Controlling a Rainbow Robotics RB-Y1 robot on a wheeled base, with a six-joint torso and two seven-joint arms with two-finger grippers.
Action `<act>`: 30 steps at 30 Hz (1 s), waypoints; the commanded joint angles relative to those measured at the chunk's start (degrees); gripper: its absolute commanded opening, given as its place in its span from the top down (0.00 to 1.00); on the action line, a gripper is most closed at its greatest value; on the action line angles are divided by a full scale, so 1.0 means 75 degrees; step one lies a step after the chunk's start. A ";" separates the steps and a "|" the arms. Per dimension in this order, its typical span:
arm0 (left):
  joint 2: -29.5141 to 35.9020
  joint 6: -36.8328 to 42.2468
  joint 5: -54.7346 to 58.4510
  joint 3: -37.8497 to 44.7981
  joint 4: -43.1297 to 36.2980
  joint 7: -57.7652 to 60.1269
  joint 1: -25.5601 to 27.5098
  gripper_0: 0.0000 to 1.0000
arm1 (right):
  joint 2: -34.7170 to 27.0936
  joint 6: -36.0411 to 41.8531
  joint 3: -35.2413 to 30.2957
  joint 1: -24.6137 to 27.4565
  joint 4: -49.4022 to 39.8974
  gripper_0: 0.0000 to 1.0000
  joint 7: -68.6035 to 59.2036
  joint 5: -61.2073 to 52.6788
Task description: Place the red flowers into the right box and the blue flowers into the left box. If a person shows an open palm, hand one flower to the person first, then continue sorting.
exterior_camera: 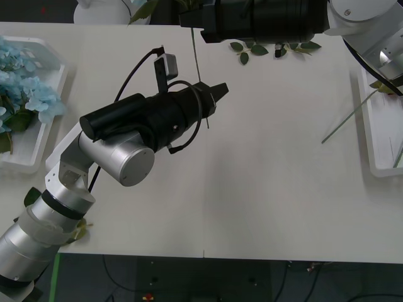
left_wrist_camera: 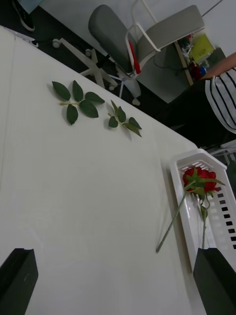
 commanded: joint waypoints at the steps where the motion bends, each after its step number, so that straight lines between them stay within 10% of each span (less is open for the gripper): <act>1: -0.0186 -0.0197 -0.0111 -0.0145 -0.0077 0.0372 -0.0355 0.96 | 0.0091 -0.0133 0.0006 -0.0083 -0.0229 1.00 -0.0268 0.0076; 20: -0.0186 -0.0291 -0.0346 -0.0145 -0.0077 0.0325 -0.0366 1.00 | 0.0080 -0.0168 0.0006 -0.0095 -0.0240 1.00 -0.0222 0.0065; 22: -0.0162 -0.0291 -0.0404 -0.0133 -0.0077 0.0325 -0.0366 1.00 | 0.0056 -0.0203 0.0006 -0.0083 -0.0240 0.47 -0.0175 0.0205; 23: -0.0162 -0.0291 -0.0428 -0.0133 -0.0077 0.0325 -0.0366 1.00 | 0.0056 -0.0215 0.0006 -0.0083 -0.0240 0.39 -0.0175 0.0287; 30: -0.0010 -0.0291 -0.0568 -0.0098 -0.0077 0.0372 -0.0355 1.00 | -0.0026 -0.0250 0.0006 -0.0083 -0.0276 0.22 -0.0093 0.0299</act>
